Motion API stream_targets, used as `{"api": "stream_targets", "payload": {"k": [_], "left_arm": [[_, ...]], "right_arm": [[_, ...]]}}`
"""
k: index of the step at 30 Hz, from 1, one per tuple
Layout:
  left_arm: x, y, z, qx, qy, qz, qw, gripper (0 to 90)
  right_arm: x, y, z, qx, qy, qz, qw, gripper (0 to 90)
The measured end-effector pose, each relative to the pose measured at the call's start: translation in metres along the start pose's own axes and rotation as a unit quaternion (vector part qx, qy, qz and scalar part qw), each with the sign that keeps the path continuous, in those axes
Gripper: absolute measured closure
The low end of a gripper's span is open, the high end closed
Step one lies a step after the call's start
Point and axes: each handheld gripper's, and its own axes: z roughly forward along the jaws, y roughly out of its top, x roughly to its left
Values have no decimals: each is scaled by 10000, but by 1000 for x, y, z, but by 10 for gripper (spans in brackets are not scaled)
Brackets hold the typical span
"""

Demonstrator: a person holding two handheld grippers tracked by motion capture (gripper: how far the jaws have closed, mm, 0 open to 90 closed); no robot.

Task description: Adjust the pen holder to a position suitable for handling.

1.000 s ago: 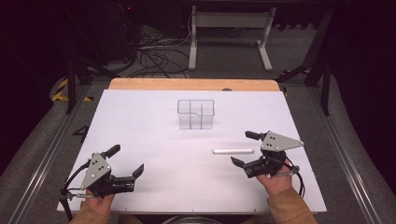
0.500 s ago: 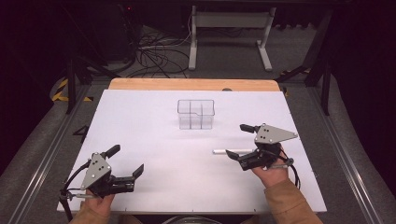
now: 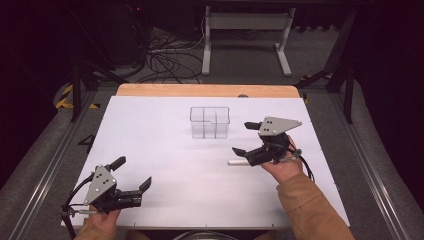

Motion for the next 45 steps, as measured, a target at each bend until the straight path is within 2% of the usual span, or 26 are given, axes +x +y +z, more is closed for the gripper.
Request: {"api": "stream_targets", "payload": {"k": [4, 9, 23, 26, 32, 37, 45], "left_arm": [[0, 0, 0, 0, 2, 1, 10000, 16], [0, 0, 1, 14, -8, -16, 10000, 16], [1, 0, 2, 21, -26, -1, 10000, 16], [1, 0, 2, 25, -32, -4, 10000, 16], [2, 0, 2, 20, -39, -17, 10000, 16], [1, -1, 4, 40, -47, 11, 10000, 16], [2, -1, 4, 37, -50, -2, 10000, 16]], "right_arm": [[-8, 8, 14, 135, 64, -46, 9999, 150], [-14, 11, 23, 139, 107, -1, 9998, 167], [-31, 24, 51, 501, 125, -103, 9986, 234], [-31, 24, 56, 562, 169, -90, 9982, 239], [-29, 24, 63, 682, 223, -236, 9971, 262], [-33, 26, 68, 875, 290, -363, 9951, 298], [-40, 30, 87, 1403, 235, -533, 9884, 375]]}}
